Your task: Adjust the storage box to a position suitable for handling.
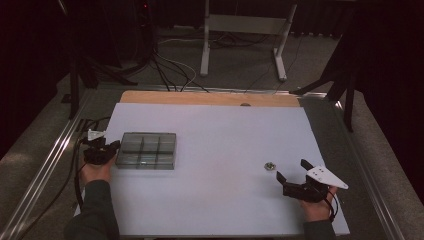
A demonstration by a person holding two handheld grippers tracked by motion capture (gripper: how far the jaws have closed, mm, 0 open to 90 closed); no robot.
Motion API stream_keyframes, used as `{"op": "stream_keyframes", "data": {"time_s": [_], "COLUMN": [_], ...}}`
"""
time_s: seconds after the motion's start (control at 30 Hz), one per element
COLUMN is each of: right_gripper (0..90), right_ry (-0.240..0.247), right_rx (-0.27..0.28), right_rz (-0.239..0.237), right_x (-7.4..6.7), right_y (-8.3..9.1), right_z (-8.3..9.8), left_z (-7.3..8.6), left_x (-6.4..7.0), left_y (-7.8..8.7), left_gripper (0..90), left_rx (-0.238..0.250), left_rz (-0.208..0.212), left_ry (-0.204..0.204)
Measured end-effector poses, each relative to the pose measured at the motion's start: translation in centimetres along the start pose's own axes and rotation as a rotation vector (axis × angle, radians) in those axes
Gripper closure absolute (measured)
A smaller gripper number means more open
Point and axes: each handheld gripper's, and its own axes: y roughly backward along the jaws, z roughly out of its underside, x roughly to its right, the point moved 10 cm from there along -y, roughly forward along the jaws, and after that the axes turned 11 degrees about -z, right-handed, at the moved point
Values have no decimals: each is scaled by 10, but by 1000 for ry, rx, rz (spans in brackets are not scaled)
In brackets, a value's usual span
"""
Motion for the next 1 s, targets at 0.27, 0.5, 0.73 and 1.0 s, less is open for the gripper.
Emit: {"op": "stream_keyframes", "data": {"time_s": [0.27,0.5,0.73,1.0], "right_gripper": [7,7,7,7], "right_ry": [0,-1,2,-1], "right_rx": [0,1,1,-1], "right_rz": [-1,-2,-3,-4], "right_x": [0,0,0,-1], "right_y": [0,0,-1,-2], "right_z": [0,0,0,0], "left_z": [-1,-2,-3,-5], "left_x": [13,20,30,47], "left_y": [-1,-2,-4,-6], "left_gripper": [900,900,900,900], "left_rx": [2,2,5,2], "left_rz": [26,42,63,83], "left_ry": [-3,-9,-2,-33]}}
